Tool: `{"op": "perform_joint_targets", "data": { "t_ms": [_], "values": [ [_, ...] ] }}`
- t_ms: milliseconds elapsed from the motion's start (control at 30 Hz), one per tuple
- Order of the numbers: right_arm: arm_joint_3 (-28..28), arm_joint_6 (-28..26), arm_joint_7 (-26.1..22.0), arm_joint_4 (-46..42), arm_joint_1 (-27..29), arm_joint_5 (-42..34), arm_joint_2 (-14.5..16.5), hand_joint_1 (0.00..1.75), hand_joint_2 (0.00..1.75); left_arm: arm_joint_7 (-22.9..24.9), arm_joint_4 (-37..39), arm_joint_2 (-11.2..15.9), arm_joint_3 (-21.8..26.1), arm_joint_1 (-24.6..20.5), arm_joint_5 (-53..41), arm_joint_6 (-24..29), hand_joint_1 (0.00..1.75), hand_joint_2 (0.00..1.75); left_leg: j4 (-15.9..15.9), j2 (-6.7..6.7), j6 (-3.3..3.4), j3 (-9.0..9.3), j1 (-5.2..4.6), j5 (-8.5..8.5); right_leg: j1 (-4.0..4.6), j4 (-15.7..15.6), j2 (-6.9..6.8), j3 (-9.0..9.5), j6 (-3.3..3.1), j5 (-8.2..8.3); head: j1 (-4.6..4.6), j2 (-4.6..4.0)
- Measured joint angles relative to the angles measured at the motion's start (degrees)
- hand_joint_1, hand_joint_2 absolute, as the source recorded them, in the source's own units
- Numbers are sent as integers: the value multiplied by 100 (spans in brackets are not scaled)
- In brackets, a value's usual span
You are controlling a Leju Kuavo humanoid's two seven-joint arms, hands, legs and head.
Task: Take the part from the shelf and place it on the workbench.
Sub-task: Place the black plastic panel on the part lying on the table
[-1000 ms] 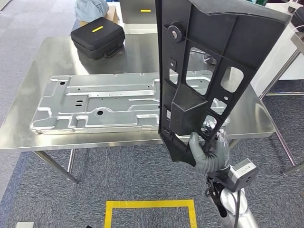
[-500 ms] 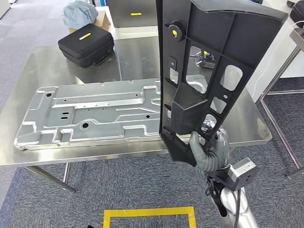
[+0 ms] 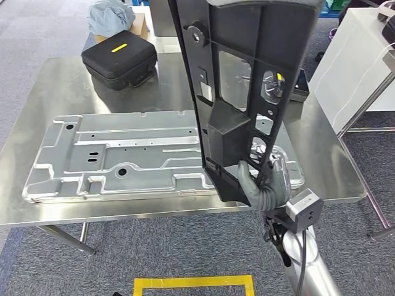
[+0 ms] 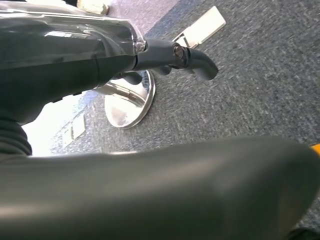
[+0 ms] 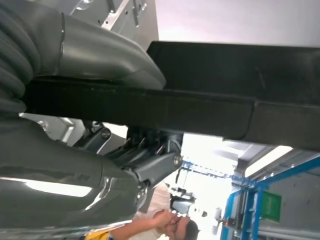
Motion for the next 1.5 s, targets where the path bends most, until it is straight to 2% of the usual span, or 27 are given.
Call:
{"op": "perform_joint_targets", "data": {
  "t_ms": [100, 267, 467, 567, 733, 833, 967, 1133, 1267, 1500],
  "values": [
    [50, 56, 113, 134, -339, 19, -25, 175, 175, -1, 0, 0, -8, -9, -43, -8, 0, 175, 1, 2, 23, -1, -12, -15, -4, -52, -3, 21, 9, -4, 0, 1],
    [127, 90, 297, 278, -942, 88, -66, 175, 175, -3, 0, 0, -22, -28, -76, -63, 0, 175, 4, 9, 34, 1, -28, -10, -20, -194, -4, 103, 122, -84, 0, -1],
    [216, -36, 522, 360, -1703, 336, -136, 175, 175, 35, 0, 0, -98, -38, -141, -163, 0, 175, 4, 9, 45, 23, -14, 1, -8, -190, -15, 125, 125, -82, 0, 0],
    [304, -590, 580, 386, -2026, 1224, -197, 175, 175, 53, -1, 0, -138, -42, -172, -212, 0, 175, 4, 9, 45, 24, -10, 2, -3, -185, -16, 126, 124, -82, 0, 0],
    [619, -1745, 827, 508, -2517, 3496, -427, 175, 175, 91, -1, -1, -167, -63, -212, -242, 0, 175, 4, 9, 44, 24, -6, 1, -1, -183, -16, 126, 124, -83, 0, -1],
    [866, -2142, 1003, 677, -2723, 4500, -605, 175, 175, 103, 0, -2, -179, -71, -226, -246, 0, 175, 4, 9, 44, 24, -5, 1, 0, -183, -16, 126, 124, -83, 0, -1],
    [1178, -2434, 1214, 979, -2932, 5421, -831, 175, 175, 122, 0, -2, -199, -72, -232, -254, 0, 175, 4, 9, 44, 24, -6, 1, 0, -183, -17, 127, 124, -82, 0, -1],
    [1516, -2437, 1390, 1377, -3160, 6024, -1030, 175, 175, 132, 0, -2, -262, -74, -242, -273, 0, 175, 4, 9, 45, 25, -6, 1, 0, -183, -17, 128, 124, -82, 0, 0],
    [1810, -2270, 1416, 1724, -3343, 6221, -1142, 175, 175, 129, 0, -2, -275, -76, -245, -289, 0, 175, 5, 9, 45, 24, -6, 1, 0, -183, -17, 128, 123, -82, 0, -1],
    [2399, -1889, 1485, 2432, -3575, 6350, -1144, 175, 175, 131, 0, -10, -281, -88, -275, -325, 0, 175, 4, 8, 44, 24, -4, 1, 2, -183, -19, 128, 123, -82, 0, 0]
  ]
}}
